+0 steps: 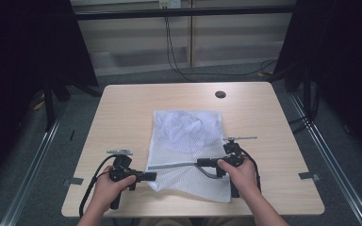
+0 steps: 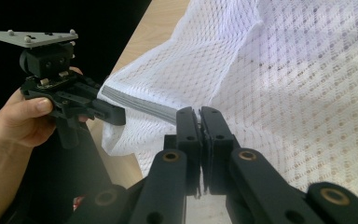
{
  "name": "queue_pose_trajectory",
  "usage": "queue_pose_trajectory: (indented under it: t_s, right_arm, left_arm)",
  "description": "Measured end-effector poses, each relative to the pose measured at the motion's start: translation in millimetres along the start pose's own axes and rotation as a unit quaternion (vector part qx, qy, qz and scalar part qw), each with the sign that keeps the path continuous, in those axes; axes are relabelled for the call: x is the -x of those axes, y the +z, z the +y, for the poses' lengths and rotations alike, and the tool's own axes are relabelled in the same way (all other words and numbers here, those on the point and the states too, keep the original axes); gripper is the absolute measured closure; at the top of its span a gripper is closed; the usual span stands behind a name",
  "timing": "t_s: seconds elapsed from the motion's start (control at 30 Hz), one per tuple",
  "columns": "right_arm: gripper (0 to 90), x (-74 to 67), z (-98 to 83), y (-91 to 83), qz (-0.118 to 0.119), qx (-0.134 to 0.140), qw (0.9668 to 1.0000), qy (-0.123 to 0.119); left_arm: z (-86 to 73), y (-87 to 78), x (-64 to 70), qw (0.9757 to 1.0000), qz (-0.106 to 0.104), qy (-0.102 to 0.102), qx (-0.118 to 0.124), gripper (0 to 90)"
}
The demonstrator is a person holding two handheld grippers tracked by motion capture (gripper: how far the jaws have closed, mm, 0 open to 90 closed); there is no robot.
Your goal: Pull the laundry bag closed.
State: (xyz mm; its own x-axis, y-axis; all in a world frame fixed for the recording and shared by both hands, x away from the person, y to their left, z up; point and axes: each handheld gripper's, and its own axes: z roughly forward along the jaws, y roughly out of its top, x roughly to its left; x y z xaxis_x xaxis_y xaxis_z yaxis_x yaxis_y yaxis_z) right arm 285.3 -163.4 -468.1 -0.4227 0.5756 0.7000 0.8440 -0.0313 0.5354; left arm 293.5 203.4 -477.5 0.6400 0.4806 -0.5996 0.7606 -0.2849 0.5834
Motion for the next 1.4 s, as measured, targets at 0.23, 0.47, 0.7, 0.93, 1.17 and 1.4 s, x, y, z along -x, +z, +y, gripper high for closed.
queue_pose_trajectory:
  t_s: [0.23,0.47,0.7,0.93,1.17,1.4]
  right_arm:
    - [86.8,1.0,-0.6,-2.4,0.002,0.0,1.0,0.005]
    - [86.9,2.8,-0.5,-3.9,-0.001,0.0,1.0,0.004]
    - [86.9,3.3,-0.2,-4.0,-0.001,-0.002,1.0,0.002]
    - [86.9,6.8,-1.2,-8.4,-0.006,0.001,1.0,0.005]
    - [86.8,8.2,-1.8,-10.2,-0.008,0.002,1.0,0.005]
    - [86.8,9.8,-2.0,-13.1,-0.013,0.004,0.9999,0.003]
  left_arm:
    - [-0.1,0.3,0.0,1.0,-0.002,0.001,-0.001,88.4]
    - [-0.1,0.6,0.2,1.0,-0.002,0.004,-0.001,88.4]
    - [-0.1,0.6,0.0,1.0,0.0,0.005,-0.002,88.4]
    - [-0.7,-0.7,-0.6,1.0,-0.001,0.001,-0.002,88.4]
    - [-0.8,-0.6,-0.3,1.0,-0.002,0.0,-0.001,88.4]
    - [-0.7,-0.7,-1.0,1.0,0.0,0.004,-0.003,88.4]
